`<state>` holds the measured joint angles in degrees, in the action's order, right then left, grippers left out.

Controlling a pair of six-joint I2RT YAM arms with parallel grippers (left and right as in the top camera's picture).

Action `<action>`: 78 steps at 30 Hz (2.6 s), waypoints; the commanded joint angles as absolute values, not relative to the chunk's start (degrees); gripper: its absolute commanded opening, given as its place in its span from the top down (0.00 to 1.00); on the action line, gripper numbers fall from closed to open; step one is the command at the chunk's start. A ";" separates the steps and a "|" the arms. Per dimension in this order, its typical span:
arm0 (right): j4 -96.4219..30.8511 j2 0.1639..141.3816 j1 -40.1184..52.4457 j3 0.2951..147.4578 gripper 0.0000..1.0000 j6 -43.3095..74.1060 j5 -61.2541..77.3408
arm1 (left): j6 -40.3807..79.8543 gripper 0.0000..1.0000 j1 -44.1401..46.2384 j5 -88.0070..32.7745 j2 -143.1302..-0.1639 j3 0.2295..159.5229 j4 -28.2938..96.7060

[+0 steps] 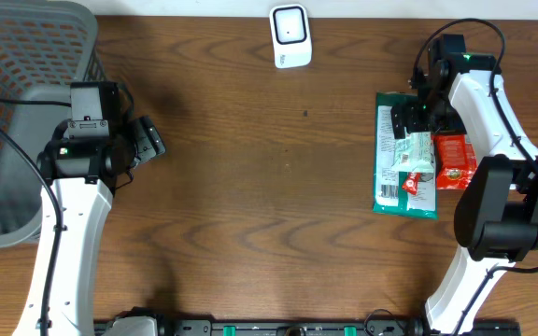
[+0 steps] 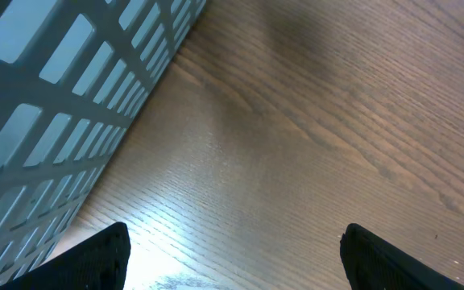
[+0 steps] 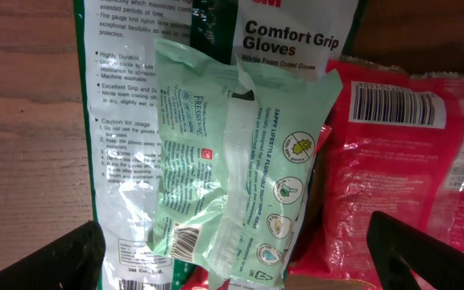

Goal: Scan the item barcode

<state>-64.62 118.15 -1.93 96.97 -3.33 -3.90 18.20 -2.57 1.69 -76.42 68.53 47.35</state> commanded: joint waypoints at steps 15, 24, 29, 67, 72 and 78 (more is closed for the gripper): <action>-64.47 117.64 -2.17 98.13 0.01 -3.05 -4.62 | 18.31 0.15 -2.72 2.17 -76.07 69.60 47.33; -64.47 117.64 -2.17 98.13 0.01 -3.05 -4.62 | 18.31 0.15 -2.72 2.20 -76.07 69.60 47.33; -64.49 117.67 -2.15 98.08 0.01 -3.05 -4.62 | 18.31 0.15 -2.72 2.20 -76.07 69.60 47.35; -66.28 64.34 2.31 98.08 0.01 -3.03 -4.40 | 18.31 0.15 -2.72 2.20 -76.07 69.60 47.35; -67.57 57.47 3.75 98.08 0.01 -3.03 -4.43 | 18.31 0.15 -2.72 2.20 -76.07 69.60 47.33; -70.37 49.21 4.45 98.02 0.01 -3.49 -4.69 | 18.31 0.15 -2.72 2.20 -76.07 69.60 47.35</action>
<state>-69.60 52.51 3.36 97.45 -3.33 -4.05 18.20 -2.57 1.69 -76.42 68.53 47.35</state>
